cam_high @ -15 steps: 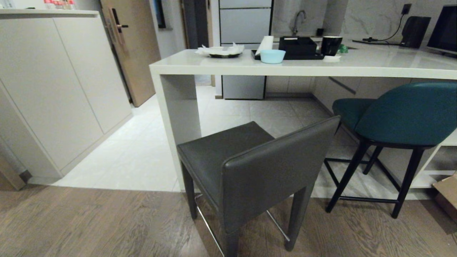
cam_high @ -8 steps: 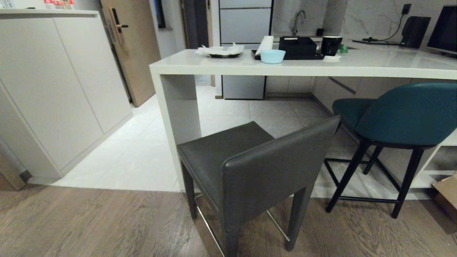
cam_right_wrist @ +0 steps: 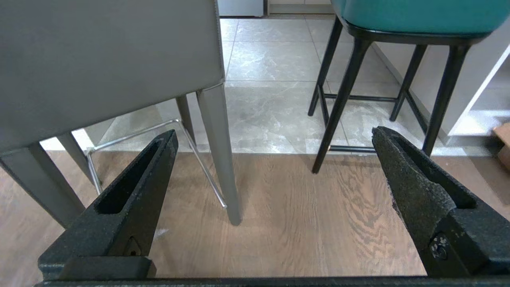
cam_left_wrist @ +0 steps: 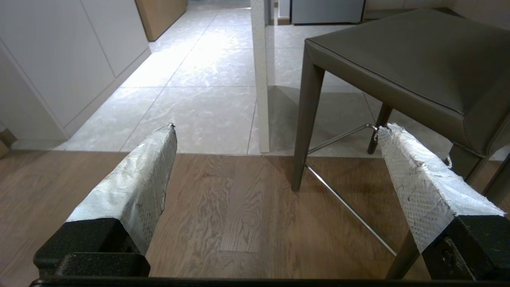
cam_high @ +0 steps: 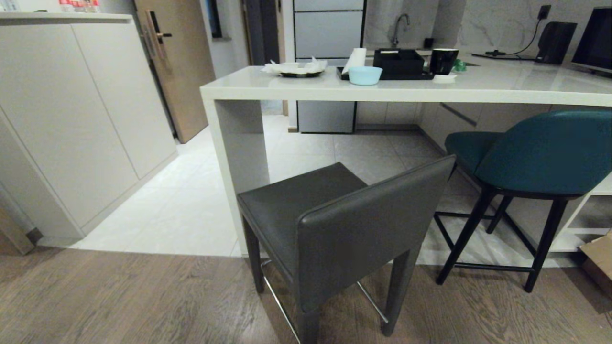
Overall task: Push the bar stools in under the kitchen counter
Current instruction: Pull the blue chair out from under the dining table
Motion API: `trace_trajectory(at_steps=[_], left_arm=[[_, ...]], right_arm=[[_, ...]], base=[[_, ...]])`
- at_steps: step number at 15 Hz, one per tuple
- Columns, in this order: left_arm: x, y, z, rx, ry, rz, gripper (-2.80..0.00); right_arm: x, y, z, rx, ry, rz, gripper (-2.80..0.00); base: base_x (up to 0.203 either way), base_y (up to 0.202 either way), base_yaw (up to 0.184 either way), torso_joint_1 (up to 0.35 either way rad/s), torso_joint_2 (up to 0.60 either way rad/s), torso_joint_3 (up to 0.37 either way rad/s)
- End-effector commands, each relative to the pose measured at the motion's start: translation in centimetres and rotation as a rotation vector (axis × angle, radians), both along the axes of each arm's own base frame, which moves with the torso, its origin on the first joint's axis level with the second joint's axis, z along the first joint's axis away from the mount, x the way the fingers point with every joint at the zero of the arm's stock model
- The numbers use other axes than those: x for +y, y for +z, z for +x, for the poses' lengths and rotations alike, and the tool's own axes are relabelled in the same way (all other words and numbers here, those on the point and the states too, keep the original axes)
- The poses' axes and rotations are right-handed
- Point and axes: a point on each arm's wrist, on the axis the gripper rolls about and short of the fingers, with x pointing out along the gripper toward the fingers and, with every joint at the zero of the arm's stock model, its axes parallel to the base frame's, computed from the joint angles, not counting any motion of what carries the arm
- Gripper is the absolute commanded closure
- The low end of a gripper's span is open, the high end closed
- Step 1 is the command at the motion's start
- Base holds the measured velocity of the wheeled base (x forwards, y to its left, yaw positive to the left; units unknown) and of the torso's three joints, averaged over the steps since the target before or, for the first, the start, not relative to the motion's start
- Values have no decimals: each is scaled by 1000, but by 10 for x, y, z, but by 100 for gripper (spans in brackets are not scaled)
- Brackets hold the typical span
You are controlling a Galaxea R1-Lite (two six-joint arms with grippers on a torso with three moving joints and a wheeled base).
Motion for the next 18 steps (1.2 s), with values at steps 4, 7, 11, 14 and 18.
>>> trace_trajectory(at_steps=[4,7,11,14,18], left_arm=[[0,-4,1,15,-2,-2,0],[0,-4,1,15,-1,-8,0],[0,-4,1,15,4,-14,0],[0,-4,1,15,5,-19,0],[0,-3,1,4,5,-48,0]], right_arm=[[0,0,0,0,-3,17,0],[0,0,0,-1,-3,16,0],[0,0,0,-1,-3,16,0],[0,0,0,0,-3,19,0],[0,0,0,-2,-2,19,0]], base=[[0,0,0,0,0,0],[0,0,0,0,0,0],[0,0,0,0,0,0],[0,0,0,0,0,0],[0,0,0,0,0,0]])
